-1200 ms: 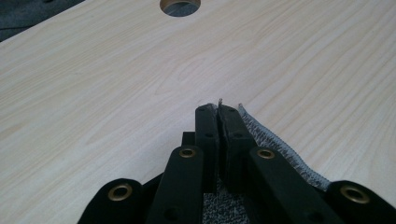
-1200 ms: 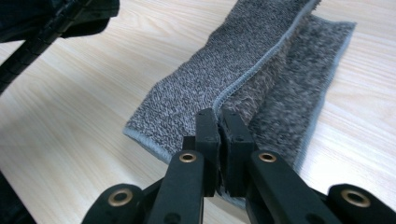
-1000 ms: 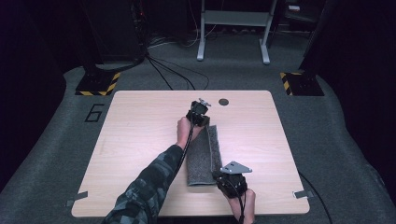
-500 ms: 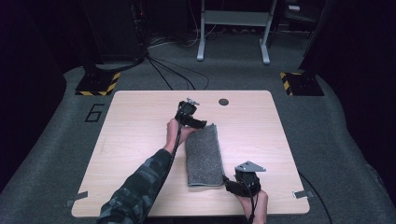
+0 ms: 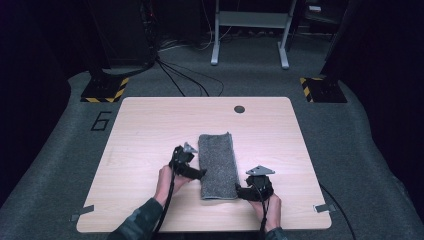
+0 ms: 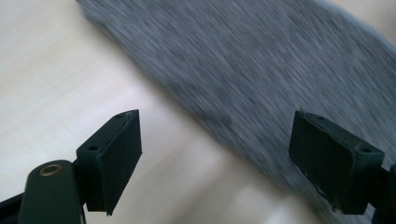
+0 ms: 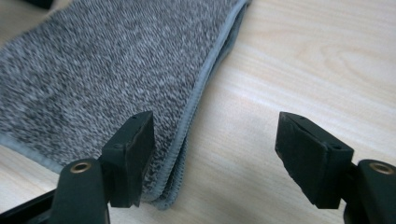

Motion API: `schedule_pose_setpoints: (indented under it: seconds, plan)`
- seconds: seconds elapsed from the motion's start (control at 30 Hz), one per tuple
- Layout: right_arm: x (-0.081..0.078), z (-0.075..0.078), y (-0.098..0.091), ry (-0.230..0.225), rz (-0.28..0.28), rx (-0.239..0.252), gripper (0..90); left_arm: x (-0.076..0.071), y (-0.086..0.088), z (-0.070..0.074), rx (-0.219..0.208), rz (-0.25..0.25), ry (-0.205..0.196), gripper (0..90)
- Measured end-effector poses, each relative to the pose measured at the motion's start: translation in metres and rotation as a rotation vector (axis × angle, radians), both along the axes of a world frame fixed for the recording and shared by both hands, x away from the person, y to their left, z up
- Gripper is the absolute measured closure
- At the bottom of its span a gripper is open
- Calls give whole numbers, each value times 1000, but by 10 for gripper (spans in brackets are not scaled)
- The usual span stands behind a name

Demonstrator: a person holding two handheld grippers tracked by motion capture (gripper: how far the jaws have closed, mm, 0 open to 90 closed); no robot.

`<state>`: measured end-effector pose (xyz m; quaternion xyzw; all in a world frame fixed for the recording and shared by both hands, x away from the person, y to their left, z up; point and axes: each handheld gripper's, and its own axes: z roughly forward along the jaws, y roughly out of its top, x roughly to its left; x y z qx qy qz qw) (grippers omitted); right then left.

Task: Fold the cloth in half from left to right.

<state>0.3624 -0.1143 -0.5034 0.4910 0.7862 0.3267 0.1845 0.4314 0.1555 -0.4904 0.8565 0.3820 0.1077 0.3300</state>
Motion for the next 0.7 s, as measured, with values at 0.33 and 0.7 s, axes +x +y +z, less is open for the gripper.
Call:
schedule_pose_setpoints:
  seconds: [0.33,0.7]
  plan:
    - [-4,-11,3,20,-5,-48,283,-51,-2,-23,94,-69,-16,158]
    - [-18,-14,4,16,41,-38,267,-66,4,-22,114,-80,-31,159]
